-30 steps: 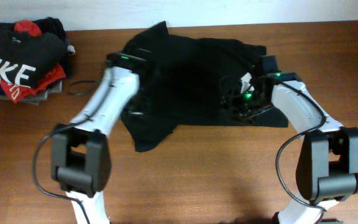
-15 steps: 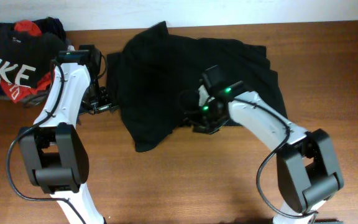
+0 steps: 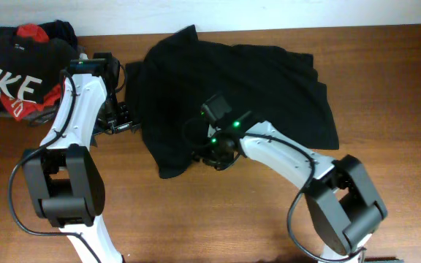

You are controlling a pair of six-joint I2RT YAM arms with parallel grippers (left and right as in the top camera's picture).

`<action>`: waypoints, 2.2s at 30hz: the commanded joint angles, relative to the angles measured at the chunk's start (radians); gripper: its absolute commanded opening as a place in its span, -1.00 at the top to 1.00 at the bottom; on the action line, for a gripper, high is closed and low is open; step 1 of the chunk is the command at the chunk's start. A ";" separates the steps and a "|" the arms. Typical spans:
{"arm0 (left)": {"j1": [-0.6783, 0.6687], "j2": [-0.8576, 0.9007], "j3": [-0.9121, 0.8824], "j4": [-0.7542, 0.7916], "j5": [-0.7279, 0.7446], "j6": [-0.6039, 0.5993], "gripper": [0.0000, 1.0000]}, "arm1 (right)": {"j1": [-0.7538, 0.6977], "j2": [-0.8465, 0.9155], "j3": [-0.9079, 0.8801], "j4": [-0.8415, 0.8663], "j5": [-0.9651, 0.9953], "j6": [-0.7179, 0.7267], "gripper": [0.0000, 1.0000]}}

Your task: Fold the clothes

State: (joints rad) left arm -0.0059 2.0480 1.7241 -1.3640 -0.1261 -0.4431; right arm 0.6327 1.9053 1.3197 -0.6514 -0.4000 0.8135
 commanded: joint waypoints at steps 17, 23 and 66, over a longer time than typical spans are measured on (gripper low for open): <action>0.000 0.001 0.013 -0.001 0.010 -0.016 -0.98 | 0.016 0.095 -0.007 0.077 0.084 0.014 -0.22; 0.000 0.001 0.013 0.000 0.010 -0.016 -0.98 | 0.016 0.099 -0.007 0.110 0.098 0.006 -0.22; 0.000 0.001 0.013 0.002 0.010 -0.016 -0.98 | 0.013 0.076 0.021 0.110 0.129 0.015 0.93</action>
State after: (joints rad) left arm -0.0059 2.0480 1.7245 -1.3636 -0.1219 -0.4435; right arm 0.6422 2.0453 1.3186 -0.4938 -0.2947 0.8295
